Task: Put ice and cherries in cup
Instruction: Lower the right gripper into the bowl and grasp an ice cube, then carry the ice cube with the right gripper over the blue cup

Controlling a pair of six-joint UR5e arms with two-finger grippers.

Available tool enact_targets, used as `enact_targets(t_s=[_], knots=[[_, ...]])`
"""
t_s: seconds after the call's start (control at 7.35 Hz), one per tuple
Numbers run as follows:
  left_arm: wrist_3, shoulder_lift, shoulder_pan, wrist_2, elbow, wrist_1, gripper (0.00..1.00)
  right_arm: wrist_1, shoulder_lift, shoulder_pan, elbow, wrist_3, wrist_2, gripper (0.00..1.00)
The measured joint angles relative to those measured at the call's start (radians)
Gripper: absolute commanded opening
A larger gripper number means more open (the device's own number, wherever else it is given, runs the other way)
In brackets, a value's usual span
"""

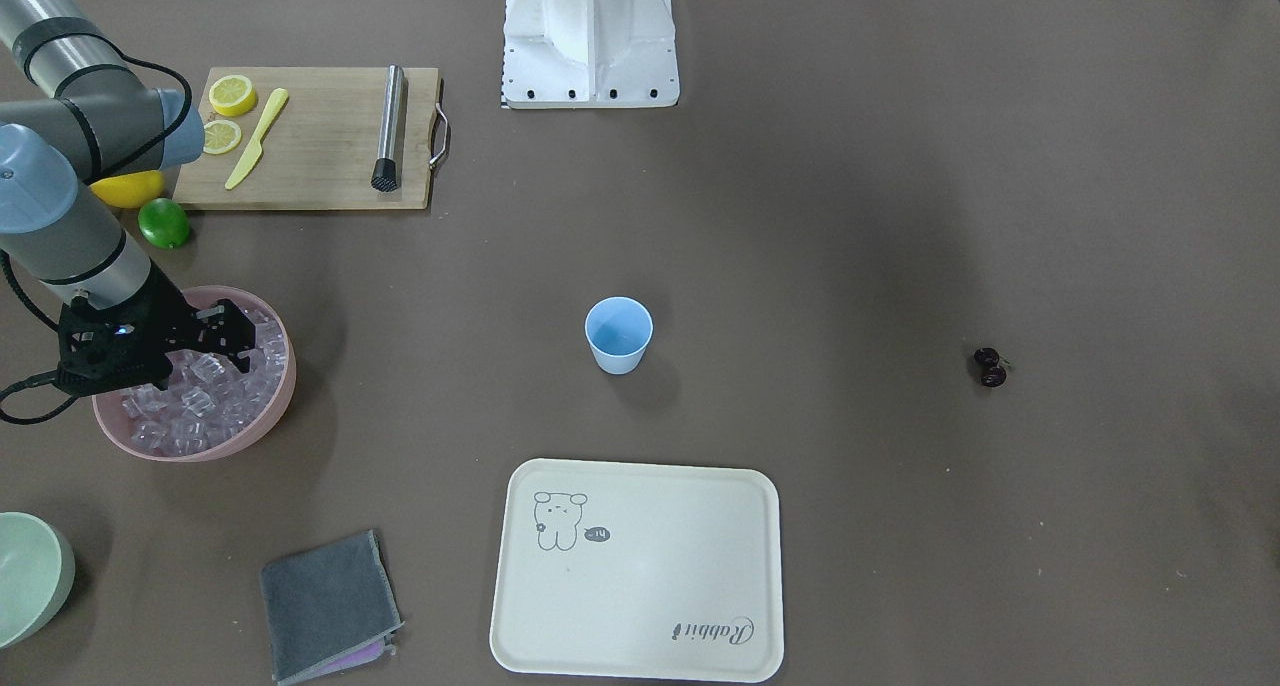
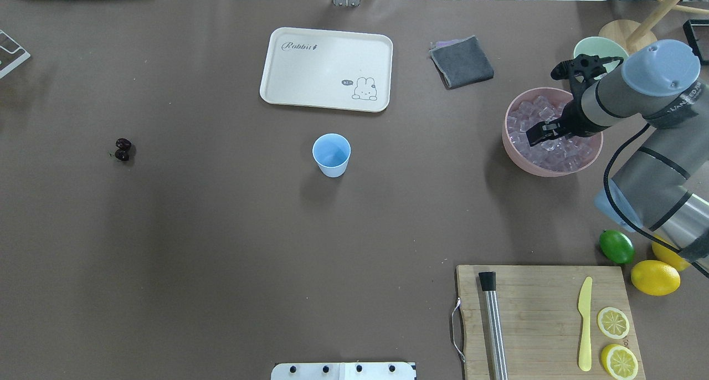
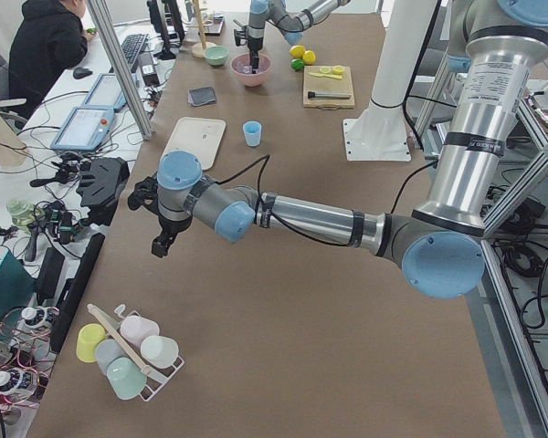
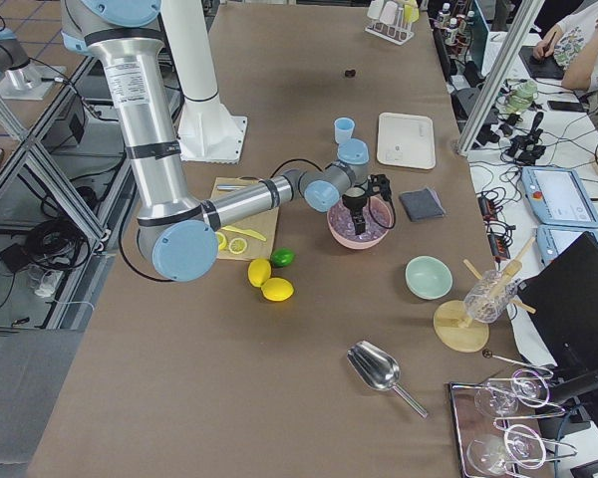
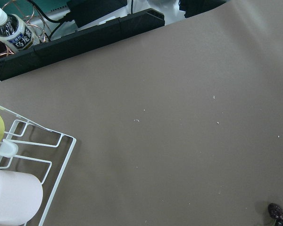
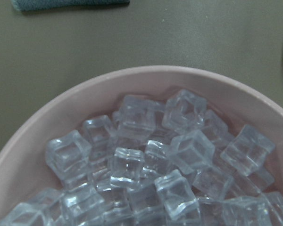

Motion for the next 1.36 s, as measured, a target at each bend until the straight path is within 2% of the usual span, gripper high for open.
enact_targets(t_s=[0.14,0.27,0.41,0.54,0.95,1.09,1.36], knots=[[0.0,0.001,0.006,0.0,0.006,-0.009,0.98,0.0,0.0,0.0,0.0,0.0,0.0,0.24],[0.0,0.001,0.009,0.0,0.011,-0.014,0.98,0.0,0.0,0.0,0.001,0.0,0.001,0.17],[0.0,0.001,0.01,0.0,0.013,-0.017,0.98,0.0,0.0,0.0,0.004,0.0,0.002,0.05],[0.0,0.001,0.01,0.0,0.014,-0.017,0.98,-0.002,0.0,0.0,0.012,0.0,0.003,0.0],[0.0,0.002,0.011,0.0,0.019,-0.018,0.98,-0.035,0.008,0.011,0.06,-0.001,0.005,0.0],[0.0,0.002,0.011,0.0,0.023,-0.019,0.98,-0.118,0.052,0.011,0.088,0.0,0.003,0.0],[0.0,0.003,0.011,0.0,0.026,-0.027,0.98,-0.38,0.256,-0.018,0.124,0.044,0.001,0.0]])
